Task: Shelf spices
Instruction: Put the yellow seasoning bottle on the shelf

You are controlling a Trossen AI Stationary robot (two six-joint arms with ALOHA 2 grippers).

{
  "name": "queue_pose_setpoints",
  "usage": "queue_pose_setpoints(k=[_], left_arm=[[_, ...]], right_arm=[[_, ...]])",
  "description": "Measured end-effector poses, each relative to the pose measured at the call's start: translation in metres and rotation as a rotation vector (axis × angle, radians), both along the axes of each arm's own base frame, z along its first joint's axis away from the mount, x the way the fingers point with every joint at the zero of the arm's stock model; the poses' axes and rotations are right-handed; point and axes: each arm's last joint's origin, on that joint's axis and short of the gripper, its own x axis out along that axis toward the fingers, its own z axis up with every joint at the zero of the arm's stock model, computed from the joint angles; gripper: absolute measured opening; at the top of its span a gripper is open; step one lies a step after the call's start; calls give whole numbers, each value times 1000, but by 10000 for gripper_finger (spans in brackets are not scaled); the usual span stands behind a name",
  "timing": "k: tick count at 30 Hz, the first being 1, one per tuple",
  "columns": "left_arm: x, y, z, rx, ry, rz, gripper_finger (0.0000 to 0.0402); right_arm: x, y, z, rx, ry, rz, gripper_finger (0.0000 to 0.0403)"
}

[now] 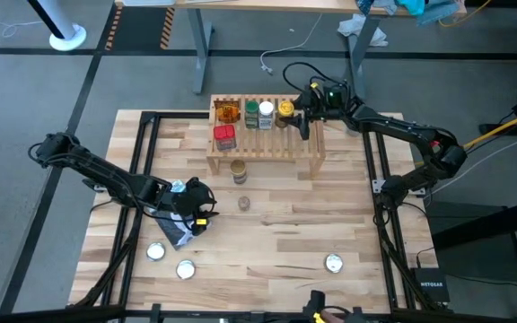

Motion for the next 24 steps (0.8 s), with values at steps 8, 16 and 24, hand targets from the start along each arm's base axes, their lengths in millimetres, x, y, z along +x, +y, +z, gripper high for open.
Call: queue_pose_setpoints(k=[8,16,24], left_arm=[[0,0,0,0,0,0,182],[0,0,0,-1,0,0,182],[0,0,0,0,0,0,182]], right_arm=[[-1,-2,-1,6,2,2,279],[-1,-2,0,-7,-7,-5,283],[1,-3,7,-53,-66,11,284]])
